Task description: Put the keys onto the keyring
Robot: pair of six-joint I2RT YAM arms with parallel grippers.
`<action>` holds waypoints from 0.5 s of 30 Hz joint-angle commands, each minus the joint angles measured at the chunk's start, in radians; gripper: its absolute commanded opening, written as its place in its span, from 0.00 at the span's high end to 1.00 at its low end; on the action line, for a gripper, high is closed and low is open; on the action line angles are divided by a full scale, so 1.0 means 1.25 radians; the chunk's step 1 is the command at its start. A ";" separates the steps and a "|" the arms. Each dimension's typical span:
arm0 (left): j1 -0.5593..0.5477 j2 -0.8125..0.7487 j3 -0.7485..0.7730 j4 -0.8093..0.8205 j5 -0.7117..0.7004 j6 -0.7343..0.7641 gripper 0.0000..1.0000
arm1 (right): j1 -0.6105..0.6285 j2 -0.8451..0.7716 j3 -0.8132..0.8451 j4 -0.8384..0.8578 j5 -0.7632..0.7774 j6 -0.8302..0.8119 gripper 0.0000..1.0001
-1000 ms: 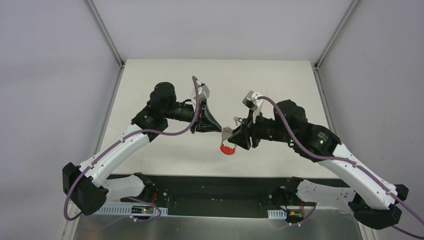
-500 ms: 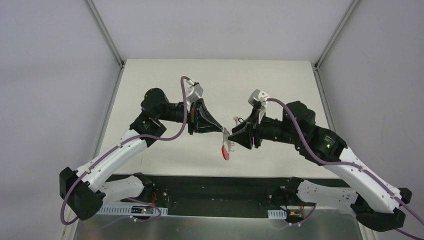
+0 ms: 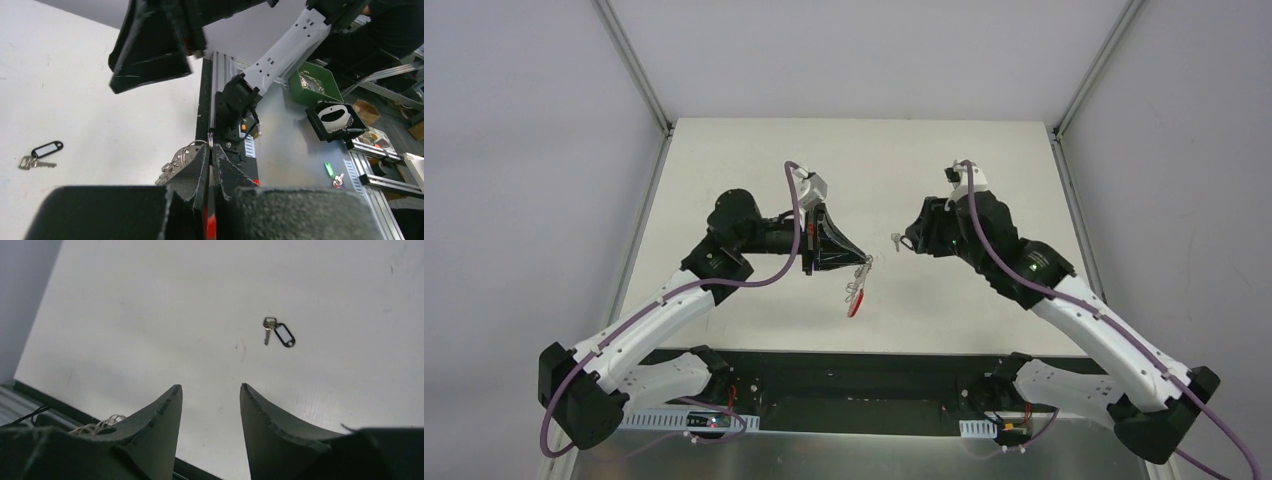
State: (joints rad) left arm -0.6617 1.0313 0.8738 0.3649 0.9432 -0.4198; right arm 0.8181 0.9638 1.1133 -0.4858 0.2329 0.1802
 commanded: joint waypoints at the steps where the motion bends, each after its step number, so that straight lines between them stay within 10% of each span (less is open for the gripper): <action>1: -0.006 -0.042 -0.017 -0.023 -0.076 0.030 1.00 | -0.107 0.065 -0.045 0.008 -0.015 0.110 0.51; 15: -0.006 -0.059 -0.081 -0.041 -0.199 0.013 1.00 | -0.185 0.481 0.039 0.135 -0.022 -0.097 0.56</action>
State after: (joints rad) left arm -0.6617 0.9878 0.7879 0.2897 0.7540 -0.4026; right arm 0.5903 1.4807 1.0687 -0.3779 0.1928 0.1921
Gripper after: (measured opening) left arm 0.003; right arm 0.447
